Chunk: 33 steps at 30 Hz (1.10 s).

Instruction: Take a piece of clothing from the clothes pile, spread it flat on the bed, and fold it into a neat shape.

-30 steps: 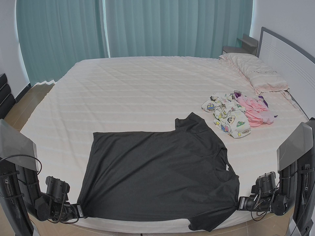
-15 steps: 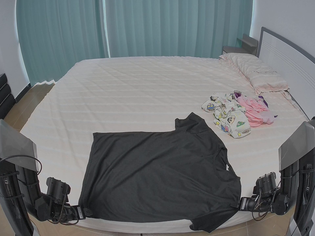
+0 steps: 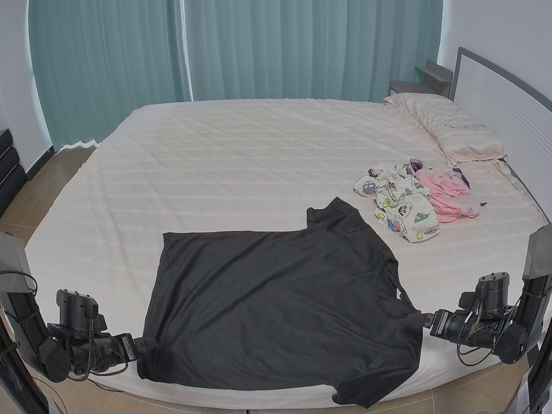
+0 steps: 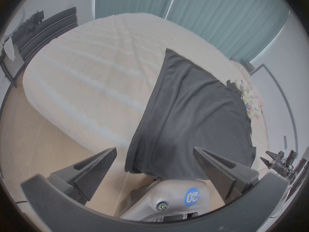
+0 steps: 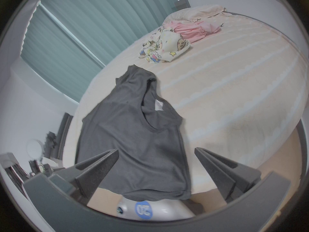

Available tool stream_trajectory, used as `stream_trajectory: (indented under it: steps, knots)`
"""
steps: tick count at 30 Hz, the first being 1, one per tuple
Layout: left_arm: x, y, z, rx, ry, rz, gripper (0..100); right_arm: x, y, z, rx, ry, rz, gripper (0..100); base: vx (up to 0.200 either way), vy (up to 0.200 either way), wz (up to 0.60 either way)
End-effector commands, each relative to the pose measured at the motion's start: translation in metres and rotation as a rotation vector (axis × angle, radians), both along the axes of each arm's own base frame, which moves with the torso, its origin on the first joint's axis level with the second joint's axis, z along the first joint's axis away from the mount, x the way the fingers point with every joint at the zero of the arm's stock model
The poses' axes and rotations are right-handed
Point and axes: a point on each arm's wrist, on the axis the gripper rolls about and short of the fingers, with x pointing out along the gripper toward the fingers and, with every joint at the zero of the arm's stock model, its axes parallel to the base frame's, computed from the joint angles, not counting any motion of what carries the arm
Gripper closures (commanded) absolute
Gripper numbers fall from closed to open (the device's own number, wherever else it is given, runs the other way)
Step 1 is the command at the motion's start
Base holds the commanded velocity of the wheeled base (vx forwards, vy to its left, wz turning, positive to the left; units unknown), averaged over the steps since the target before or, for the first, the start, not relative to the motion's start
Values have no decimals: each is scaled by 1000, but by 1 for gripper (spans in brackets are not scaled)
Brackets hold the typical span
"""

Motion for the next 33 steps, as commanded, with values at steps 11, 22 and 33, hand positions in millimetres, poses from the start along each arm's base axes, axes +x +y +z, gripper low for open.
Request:
stream_trajectory:
  steps: [11,22,33]
  knots:
    - [8,3,15,-20,-92,17,0,0,5,12,119,-20,3,0,0,0,0]
    - [10,3,16,-21,-104,19,0,-1,6,12,120,-17,5,0,0,0,0]
    - [11,2,17,-41,-111,34,0,-5,10,12,120,-14,25,0,109,0,0]
